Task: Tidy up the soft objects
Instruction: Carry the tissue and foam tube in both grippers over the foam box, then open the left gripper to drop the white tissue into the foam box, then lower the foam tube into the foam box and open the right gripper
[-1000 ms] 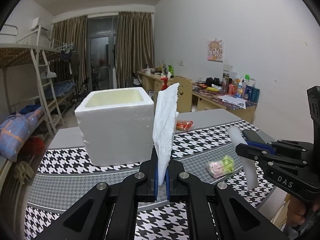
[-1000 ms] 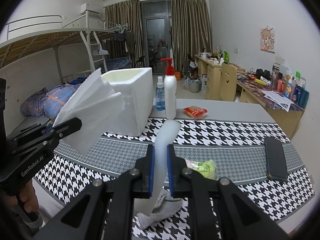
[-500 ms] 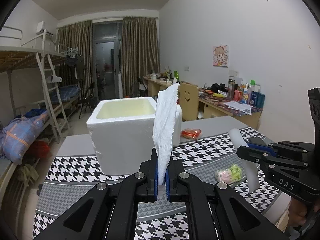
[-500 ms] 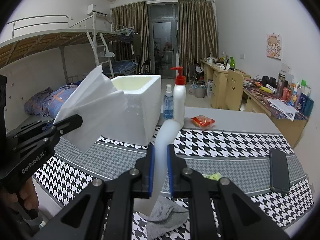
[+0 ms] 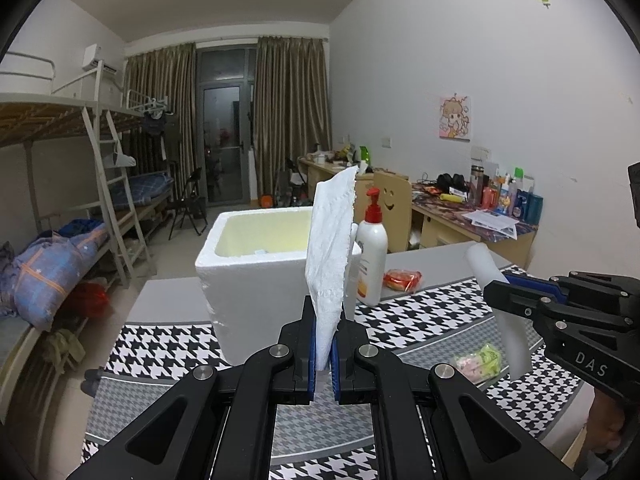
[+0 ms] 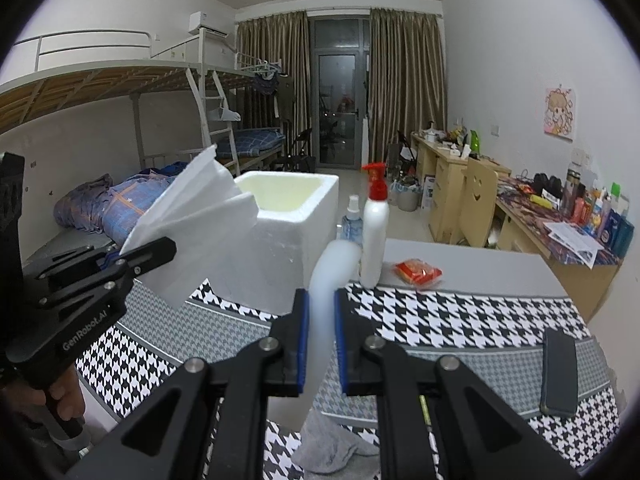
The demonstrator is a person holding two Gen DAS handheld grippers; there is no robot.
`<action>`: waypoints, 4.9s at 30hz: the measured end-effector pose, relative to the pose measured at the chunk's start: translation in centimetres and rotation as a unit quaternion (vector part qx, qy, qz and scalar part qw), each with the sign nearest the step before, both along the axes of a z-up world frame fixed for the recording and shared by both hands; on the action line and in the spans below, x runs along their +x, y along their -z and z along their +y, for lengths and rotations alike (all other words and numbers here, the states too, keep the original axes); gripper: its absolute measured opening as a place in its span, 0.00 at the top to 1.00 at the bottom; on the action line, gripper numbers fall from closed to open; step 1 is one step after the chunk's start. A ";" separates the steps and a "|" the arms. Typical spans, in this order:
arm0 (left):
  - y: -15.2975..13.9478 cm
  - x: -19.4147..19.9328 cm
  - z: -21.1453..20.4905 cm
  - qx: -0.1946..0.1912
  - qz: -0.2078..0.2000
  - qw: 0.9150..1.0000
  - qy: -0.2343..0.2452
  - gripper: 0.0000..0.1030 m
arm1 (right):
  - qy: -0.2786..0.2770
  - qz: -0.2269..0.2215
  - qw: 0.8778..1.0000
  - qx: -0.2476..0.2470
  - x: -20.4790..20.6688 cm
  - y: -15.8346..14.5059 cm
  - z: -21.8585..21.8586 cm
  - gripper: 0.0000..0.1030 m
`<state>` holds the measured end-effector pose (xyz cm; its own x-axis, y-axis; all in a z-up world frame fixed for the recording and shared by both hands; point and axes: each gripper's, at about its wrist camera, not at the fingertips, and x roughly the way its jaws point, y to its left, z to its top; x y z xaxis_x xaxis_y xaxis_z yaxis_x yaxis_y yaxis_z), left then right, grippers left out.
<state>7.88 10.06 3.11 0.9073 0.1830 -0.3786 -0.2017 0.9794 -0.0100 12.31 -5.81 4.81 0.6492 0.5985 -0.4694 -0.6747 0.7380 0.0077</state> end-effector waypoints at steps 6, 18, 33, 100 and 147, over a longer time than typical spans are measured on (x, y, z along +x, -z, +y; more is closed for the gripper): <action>-0.4 0.1 0.7 0.002 -0.004 1.000 -0.007 0.95 | -0.010 -0.010 1.000 -0.003 0.0 -0.6 1.1 0.85; -1.6 0.3 0.9 0.008 -0.018 1.000 -0.009 0.94 | -0.027 -0.026 0.999 -0.002 0.3 -2.0 2.5 0.85; -3.2 1.2 2.0 0.015 -0.032 0.999 -0.019 0.94 | -0.030 -0.030 0.999 0.005 1.5 -3.7 4.1 0.85; -2.1 14.3 9.2 -0.035 0.065 0.997 -0.022 0.94 | -0.024 0.008 1.000 -0.005 7.7 -5.6 10.8 0.85; -2.2 9.5 13.6 0.008 0.053 0.984 -0.167 0.01 | -0.043 0.035 0.998 -0.034 10.8 -4.4 15.7 0.84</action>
